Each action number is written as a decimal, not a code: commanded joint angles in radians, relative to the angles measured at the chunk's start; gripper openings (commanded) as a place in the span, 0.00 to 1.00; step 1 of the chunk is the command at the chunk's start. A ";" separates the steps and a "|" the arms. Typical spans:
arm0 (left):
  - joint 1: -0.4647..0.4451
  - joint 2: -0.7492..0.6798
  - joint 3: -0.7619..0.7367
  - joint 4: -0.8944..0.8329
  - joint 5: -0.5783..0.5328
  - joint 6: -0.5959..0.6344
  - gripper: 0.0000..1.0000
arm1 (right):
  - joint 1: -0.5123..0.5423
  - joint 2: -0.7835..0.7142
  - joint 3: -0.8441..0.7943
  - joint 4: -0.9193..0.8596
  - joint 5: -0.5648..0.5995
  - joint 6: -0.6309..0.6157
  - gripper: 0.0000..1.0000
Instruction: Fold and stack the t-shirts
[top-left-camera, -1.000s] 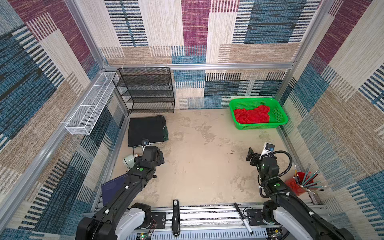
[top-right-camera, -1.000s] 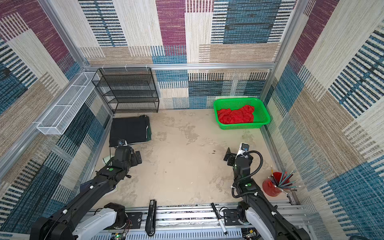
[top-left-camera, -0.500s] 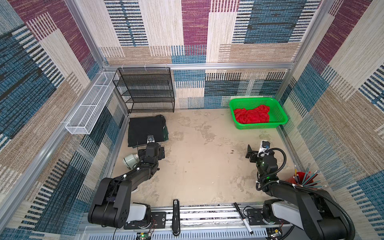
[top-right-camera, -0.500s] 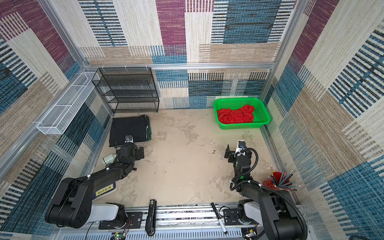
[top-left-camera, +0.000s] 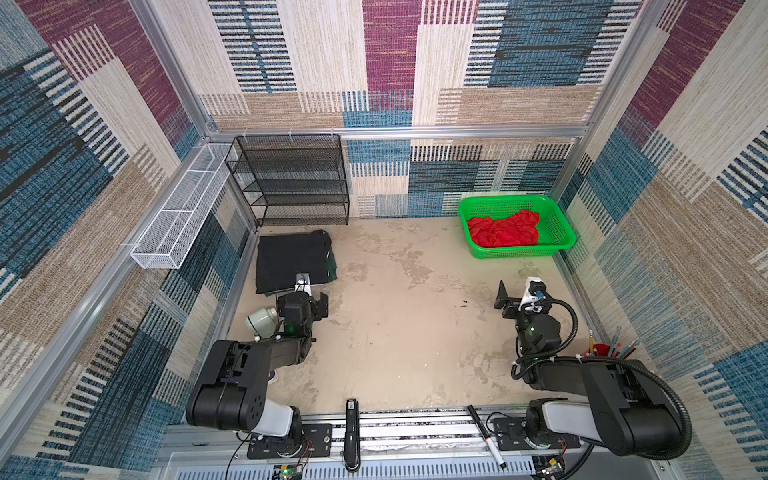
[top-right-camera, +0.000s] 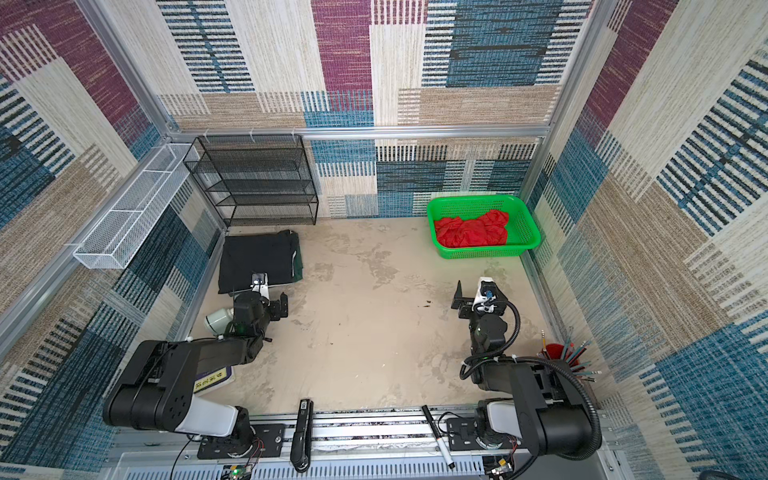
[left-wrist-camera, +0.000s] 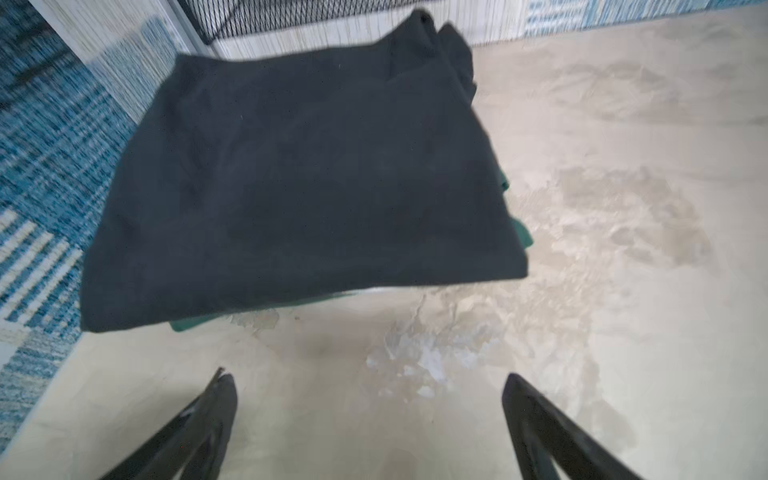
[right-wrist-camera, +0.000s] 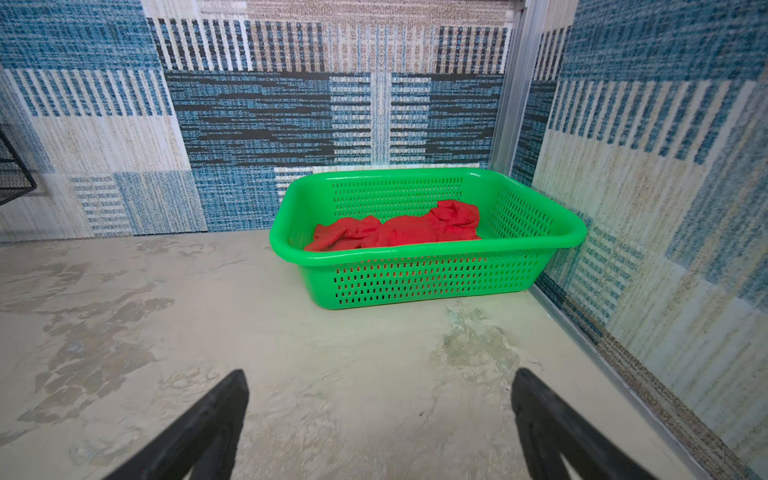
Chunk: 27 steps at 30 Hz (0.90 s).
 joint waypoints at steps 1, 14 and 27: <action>0.030 0.034 0.016 0.133 0.094 -0.005 1.00 | -0.021 0.049 -0.020 0.173 -0.088 0.027 0.99; 0.074 0.065 0.047 0.096 0.197 -0.021 0.99 | -0.119 0.227 0.086 0.139 -0.325 0.060 0.99; 0.074 0.063 0.044 0.099 0.200 -0.023 0.99 | -0.119 0.237 0.097 0.136 -0.375 0.040 0.99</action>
